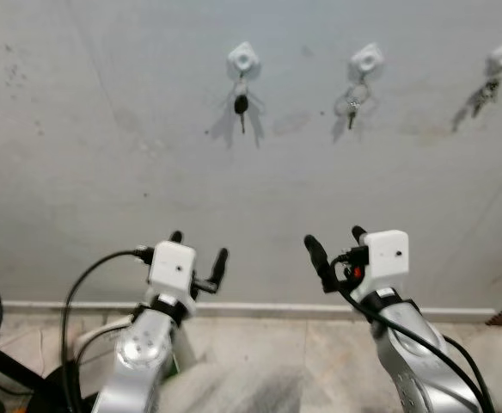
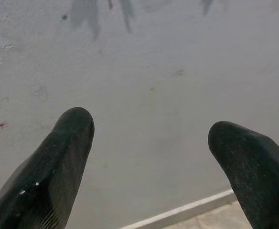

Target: Hang keys on a hook

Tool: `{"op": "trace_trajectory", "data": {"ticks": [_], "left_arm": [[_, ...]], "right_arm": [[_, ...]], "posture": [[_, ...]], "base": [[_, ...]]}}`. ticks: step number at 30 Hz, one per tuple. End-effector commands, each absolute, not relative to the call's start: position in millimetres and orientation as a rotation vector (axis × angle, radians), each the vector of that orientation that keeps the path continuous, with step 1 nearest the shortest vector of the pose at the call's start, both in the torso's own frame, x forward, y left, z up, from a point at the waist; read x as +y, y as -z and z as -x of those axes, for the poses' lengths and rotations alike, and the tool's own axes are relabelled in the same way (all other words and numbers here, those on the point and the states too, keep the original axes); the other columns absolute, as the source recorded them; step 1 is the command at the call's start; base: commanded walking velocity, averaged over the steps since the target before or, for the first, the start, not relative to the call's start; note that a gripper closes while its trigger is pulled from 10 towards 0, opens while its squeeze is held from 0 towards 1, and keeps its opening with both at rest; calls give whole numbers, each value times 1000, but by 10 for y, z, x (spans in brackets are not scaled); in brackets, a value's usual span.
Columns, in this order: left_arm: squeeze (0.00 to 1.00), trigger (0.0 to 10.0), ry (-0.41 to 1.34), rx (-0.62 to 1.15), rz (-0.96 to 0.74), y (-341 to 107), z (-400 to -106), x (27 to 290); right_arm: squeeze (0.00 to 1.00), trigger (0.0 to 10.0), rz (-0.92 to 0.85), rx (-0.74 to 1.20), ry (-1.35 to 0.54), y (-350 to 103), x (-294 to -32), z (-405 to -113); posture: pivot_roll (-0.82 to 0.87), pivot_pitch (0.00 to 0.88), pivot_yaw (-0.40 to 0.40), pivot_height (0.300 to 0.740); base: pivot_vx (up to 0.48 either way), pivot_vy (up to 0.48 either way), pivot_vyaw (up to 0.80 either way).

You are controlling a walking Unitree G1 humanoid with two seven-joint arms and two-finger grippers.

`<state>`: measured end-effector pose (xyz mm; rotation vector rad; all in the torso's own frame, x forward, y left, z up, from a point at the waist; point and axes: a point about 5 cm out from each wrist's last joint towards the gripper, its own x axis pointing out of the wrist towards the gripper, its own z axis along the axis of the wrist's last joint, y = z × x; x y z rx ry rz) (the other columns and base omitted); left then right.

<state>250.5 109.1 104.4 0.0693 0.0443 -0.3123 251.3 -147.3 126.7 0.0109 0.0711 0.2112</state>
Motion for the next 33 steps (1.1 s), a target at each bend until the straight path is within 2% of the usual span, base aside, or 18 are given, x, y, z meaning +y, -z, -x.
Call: {"op": "trace_trajectory", "data": {"ticks": [1,33], "left_arm": [[0,10000,286,51,-92,-1036,-2523,1180],[0,10000,299,53,-88,-1009,-2523,1147]], "right_arm": [[0,10000,-21,59,-228,-1292,-1409,-2520],[0,10000,-9,63,-227,-1271,-1411,-2524]], "posture": [[-27,0,44,740],[-41,0,47,740]], "base": [[-334,0,0],[-335,0,0]]}}
